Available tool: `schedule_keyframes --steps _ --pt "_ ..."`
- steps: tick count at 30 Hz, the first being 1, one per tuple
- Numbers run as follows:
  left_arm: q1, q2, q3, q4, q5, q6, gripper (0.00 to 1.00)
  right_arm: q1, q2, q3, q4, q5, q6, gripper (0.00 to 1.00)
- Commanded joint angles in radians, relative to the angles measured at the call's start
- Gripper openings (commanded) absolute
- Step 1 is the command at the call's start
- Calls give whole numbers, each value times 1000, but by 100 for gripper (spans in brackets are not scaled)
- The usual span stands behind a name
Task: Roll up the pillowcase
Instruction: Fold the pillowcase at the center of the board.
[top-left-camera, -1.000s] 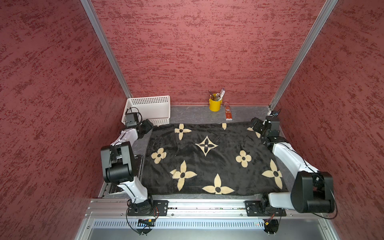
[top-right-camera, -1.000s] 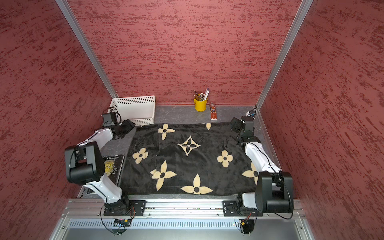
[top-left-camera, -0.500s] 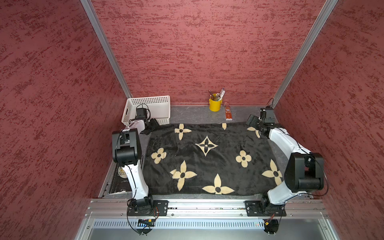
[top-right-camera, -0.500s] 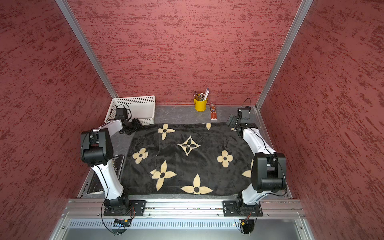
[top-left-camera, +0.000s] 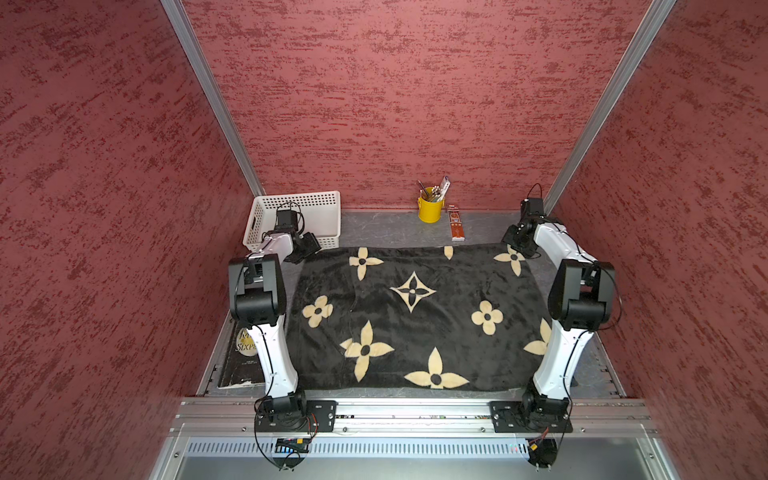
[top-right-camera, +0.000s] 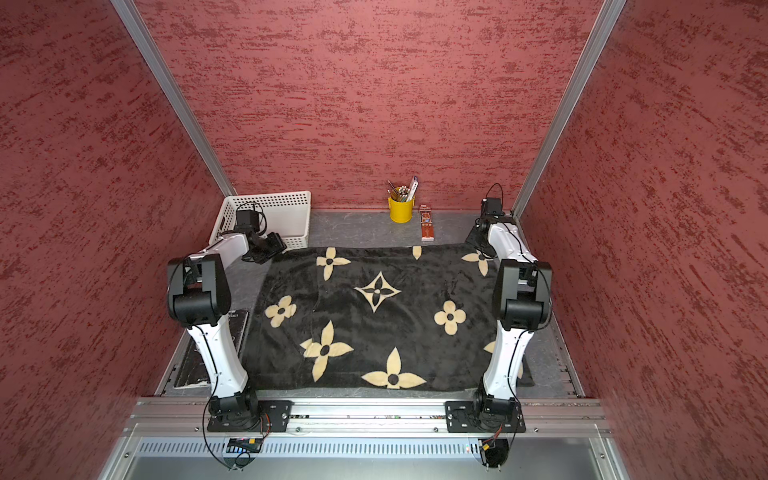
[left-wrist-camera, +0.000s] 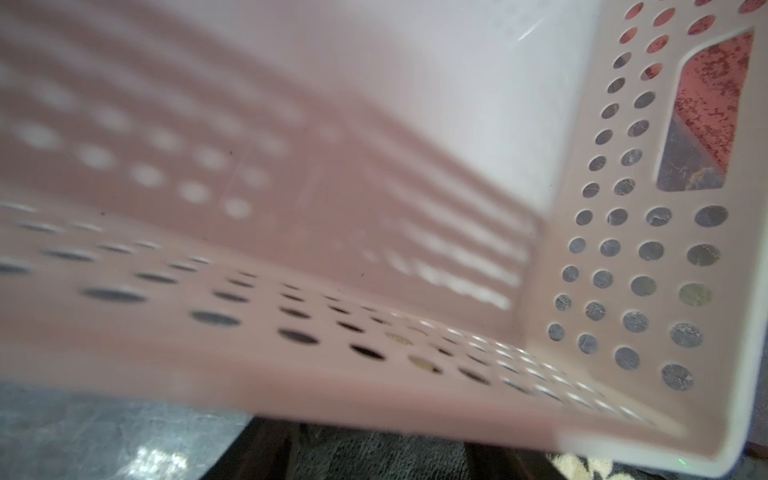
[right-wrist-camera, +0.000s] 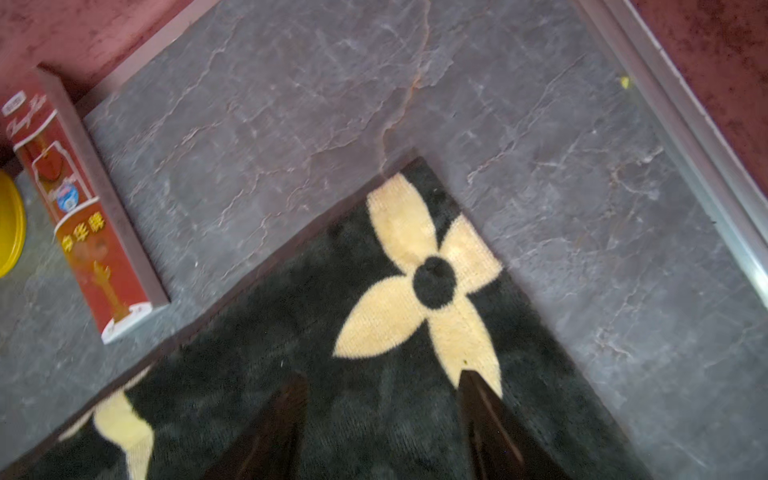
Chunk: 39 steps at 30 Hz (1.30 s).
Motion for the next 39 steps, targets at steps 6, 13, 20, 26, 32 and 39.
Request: schedule_keyframes --steps 6,13,20,26,32,39 --pt "1 5 -18 2 7 5 66 -43 251 323 -169 -9 15 51" --pt "3 -2 -23 5 19 -10 69 -63 401 526 -238 24 42 51" --pt "3 17 4 -10 28 -17 70 -79 478 592 -250 5 75 51" --pt "2 57 51 -38 29 -10 71 -83 500 600 -240 22 50 33" --pt "-1 87 86 -53 35 -14 52 -84 475 581 -249 21 39 6" --pt "-5 25 42 -40 29 -19 9 -83 315 397 -149 10 19 0"
